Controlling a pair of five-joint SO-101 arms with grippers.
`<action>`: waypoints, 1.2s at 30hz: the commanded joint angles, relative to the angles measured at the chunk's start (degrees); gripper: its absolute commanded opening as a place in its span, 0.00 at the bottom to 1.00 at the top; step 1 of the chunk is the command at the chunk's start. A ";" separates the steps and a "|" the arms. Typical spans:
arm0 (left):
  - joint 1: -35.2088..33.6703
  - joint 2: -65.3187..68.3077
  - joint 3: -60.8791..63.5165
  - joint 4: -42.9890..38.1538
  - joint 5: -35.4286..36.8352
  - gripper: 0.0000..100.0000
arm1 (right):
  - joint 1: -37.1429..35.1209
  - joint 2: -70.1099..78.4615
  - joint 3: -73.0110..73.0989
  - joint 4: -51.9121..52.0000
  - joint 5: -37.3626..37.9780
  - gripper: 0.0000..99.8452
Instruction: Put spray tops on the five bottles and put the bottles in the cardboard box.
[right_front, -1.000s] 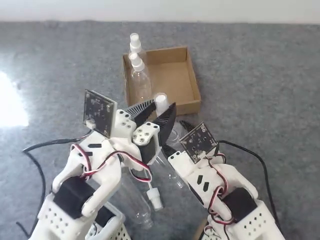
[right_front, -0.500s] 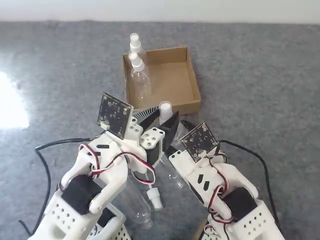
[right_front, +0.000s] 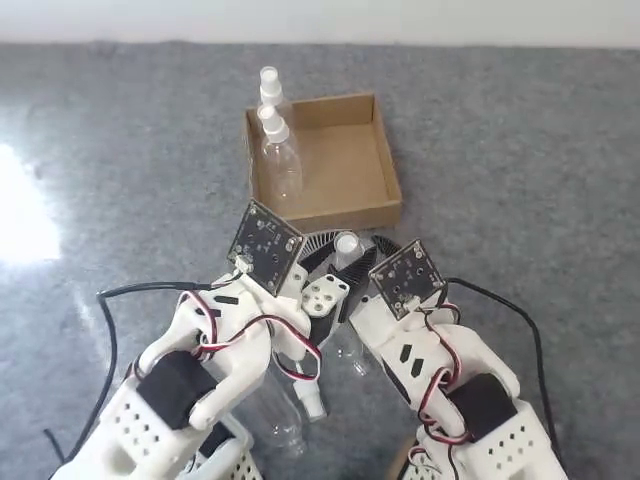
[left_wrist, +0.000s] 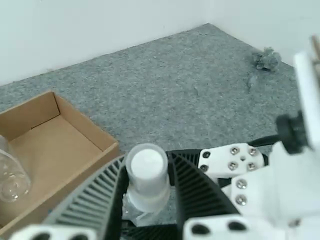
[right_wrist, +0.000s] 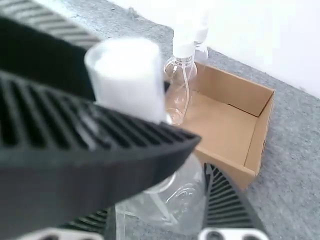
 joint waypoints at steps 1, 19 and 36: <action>0.70 -0.35 -0.31 -1.67 -0.62 0.02 | 1.10 -1.89 -1.23 -1.36 0.35 0.08; 0.53 -0.70 5.93 -7.74 -6.51 0.18 | 1.27 -1.89 -1.23 -1.36 0.35 0.08; 0.62 -0.79 5.41 -6.86 -6.86 0.20 | 5.23 -1.27 -2.64 -1.36 0.35 0.07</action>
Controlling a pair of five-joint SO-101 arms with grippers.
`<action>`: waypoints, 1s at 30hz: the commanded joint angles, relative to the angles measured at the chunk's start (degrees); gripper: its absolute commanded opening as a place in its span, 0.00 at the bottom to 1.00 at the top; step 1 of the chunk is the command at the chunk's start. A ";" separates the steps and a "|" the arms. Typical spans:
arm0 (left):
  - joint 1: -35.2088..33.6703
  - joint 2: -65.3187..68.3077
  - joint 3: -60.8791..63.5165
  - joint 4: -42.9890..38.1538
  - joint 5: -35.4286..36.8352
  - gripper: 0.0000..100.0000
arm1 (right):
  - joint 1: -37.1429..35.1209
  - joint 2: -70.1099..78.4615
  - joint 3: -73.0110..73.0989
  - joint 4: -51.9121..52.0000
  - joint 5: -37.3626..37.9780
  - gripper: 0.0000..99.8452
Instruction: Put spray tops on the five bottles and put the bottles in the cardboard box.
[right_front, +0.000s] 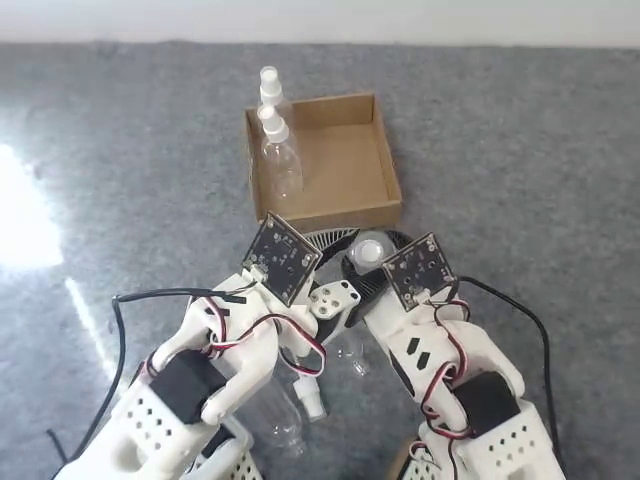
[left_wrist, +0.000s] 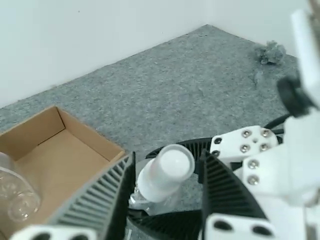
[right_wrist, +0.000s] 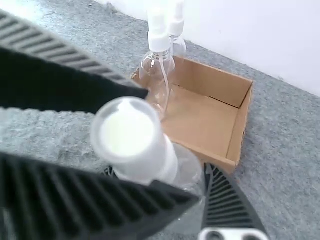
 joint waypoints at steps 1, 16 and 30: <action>0.62 -0.35 -0.84 0.70 -0.79 0.21 | 0.92 -1.27 -2.73 -1.36 0.18 0.07; 0.70 -0.35 -6.46 7.65 -0.53 0.25 | 1.01 -1.19 -2.46 -1.36 0.18 0.07; 0.44 -0.44 -10.77 10.73 -0.44 0.25 | 0.92 -1.19 0.44 -5.58 0.18 0.07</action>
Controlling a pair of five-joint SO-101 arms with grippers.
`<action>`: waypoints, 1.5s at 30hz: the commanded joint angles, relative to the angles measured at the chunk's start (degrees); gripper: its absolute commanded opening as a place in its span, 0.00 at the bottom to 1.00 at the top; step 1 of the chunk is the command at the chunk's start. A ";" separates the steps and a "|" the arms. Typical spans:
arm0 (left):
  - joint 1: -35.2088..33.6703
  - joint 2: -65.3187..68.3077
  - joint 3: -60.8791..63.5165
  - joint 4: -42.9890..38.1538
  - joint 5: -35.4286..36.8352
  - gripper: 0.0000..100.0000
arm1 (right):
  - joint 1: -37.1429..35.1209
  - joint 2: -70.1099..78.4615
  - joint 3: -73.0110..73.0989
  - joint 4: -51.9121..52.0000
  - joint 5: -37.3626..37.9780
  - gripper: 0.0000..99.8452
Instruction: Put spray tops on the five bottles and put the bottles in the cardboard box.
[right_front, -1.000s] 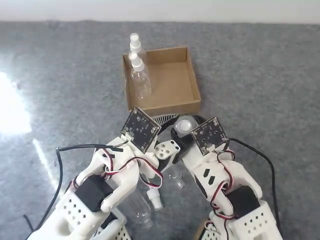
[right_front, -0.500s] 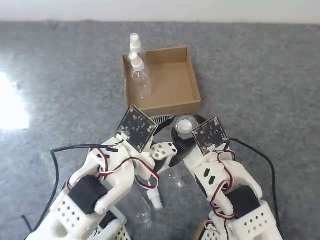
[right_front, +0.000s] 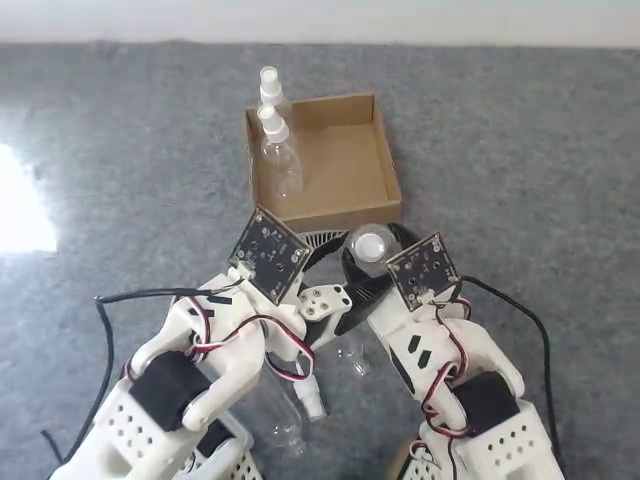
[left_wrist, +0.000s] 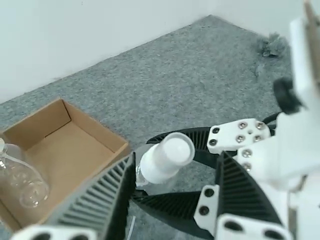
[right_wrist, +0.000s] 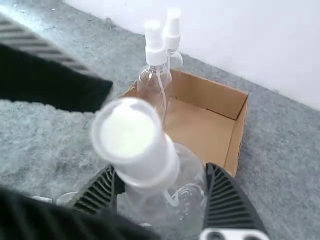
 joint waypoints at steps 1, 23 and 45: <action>0.53 -0.70 -3.12 0.62 -0.26 0.25 | 0.31 -1.10 -0.70 -1.71 0.18 0.07; -5.45 -0.70 -3.82 -0.97 -0.35 0.25 | 0.40 -1.10 -0.18 -1.80 0.18 0.07; -5.63 -0.70 -9.89 3.16 2.11 0.25 | 0.31 -1.10 -0.18 -1.80 0.35 0.07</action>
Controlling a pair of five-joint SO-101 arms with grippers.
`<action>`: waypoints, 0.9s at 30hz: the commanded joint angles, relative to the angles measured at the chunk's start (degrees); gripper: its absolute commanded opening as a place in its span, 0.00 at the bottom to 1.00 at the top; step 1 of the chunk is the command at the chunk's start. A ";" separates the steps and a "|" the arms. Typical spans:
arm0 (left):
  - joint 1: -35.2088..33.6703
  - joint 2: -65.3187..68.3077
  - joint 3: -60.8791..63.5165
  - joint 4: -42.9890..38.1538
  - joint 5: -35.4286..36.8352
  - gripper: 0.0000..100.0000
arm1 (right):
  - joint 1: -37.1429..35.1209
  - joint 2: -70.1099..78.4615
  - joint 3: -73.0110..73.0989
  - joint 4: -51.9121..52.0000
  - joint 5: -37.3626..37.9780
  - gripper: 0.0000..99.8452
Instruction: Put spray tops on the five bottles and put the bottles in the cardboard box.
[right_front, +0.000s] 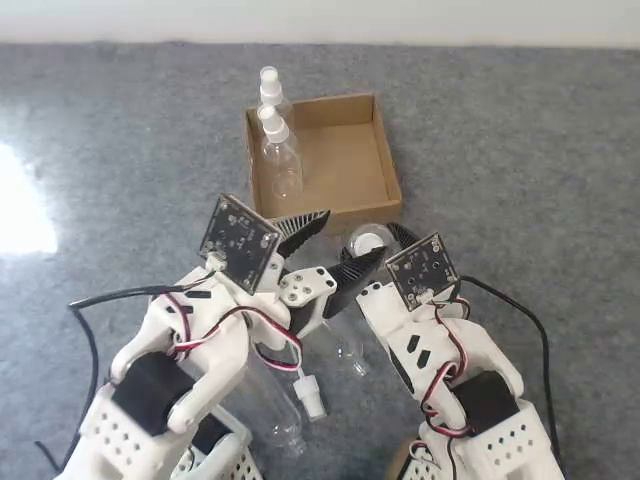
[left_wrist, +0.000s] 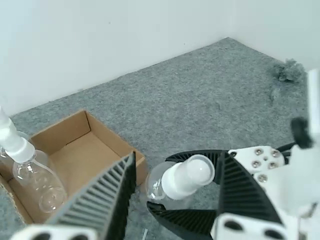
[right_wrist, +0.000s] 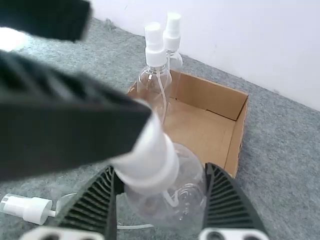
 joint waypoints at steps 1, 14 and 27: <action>-0.97 -0.79 -5.14 2.29 0.97 0.25 | 0.48 -1.10 -0.18 -1.54 0.44 0.07; -22.07 -0.79 -4.88 -0.97 4.22 0.25 | 0.48 -1.10 -0.18 -1.63 0.18 0.07; -41.23 -0.79 9.63 0.88 13.01 0.25 | 0.57 -1.10 -0.09 -1.63 0.09 0.07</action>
